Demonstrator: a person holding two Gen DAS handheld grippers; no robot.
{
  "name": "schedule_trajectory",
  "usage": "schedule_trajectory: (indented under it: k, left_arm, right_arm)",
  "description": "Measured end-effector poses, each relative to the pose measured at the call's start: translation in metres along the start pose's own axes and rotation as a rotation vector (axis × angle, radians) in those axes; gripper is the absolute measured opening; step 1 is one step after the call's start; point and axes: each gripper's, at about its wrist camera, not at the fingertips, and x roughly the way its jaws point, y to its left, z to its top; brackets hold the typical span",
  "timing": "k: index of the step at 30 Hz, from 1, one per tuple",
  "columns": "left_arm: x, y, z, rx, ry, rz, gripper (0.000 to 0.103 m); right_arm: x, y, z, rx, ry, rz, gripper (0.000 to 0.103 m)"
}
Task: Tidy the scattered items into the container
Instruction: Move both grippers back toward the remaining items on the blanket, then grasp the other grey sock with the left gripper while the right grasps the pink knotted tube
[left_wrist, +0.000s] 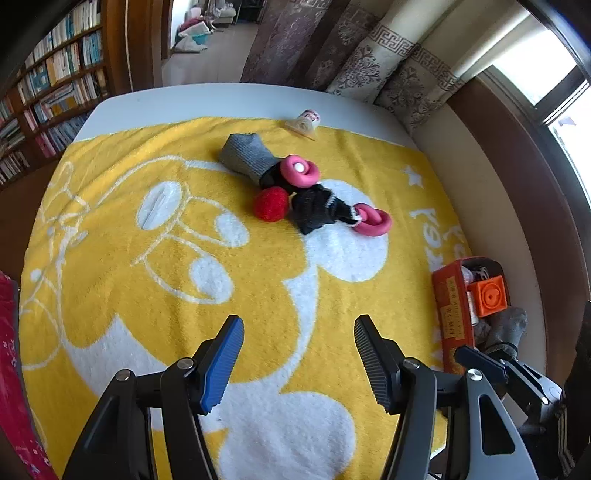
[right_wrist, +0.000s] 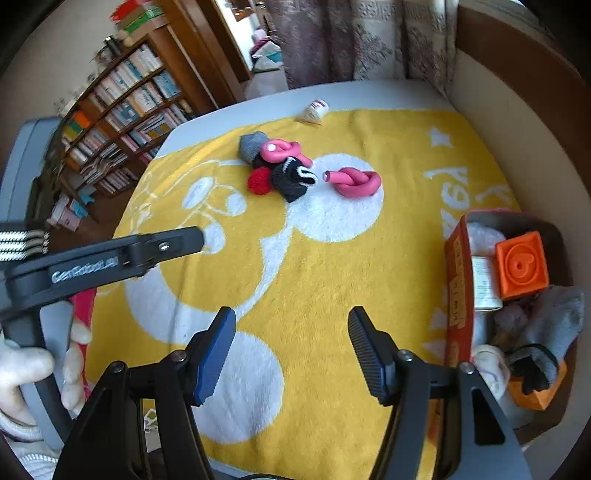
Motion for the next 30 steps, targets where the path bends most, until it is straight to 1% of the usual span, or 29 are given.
schedule_trajectory:
  k: [7,12,18,23,27,30]
  left_arm:
    - [0.017,0.019,0.019,-0.017,0.032,-0.006,0.064]
    - [0.028,0.033,0.042,-0.025,0.037,-0.004,0.064]
    - [0.047,0.053,0.086,-0.06,0.035,-0.019,0.064]
    - [0.065,0.06,0.123,-0.076,0.023,-0.026,0.064]
    - [0.081,0.064,0.144,-0.102,0.026,-0.038,0.064]
    - [0.097,0.069,0.156,-0.141,0.038,-0.052,0.064]
  right_arm:
    - [0.023,-0.01,0.026,0.065,0.011,-0.031,0.067]
    - [0.036,-0.015,0.044,0.107,0.017,-0.05,0.067]
    - [0.05,-0.021,0.057,0.16,0.028,-0.075,0.067]
    - [0.059,-0.026,0.064,0.189,0.035,-0.093,0.067]
    - [0.067,-0.029,0.068,0.206,0.045,-0.102,0.067]
    - [0.072,-0.033,0.072,0.221,0.049,-0.113,0.067]
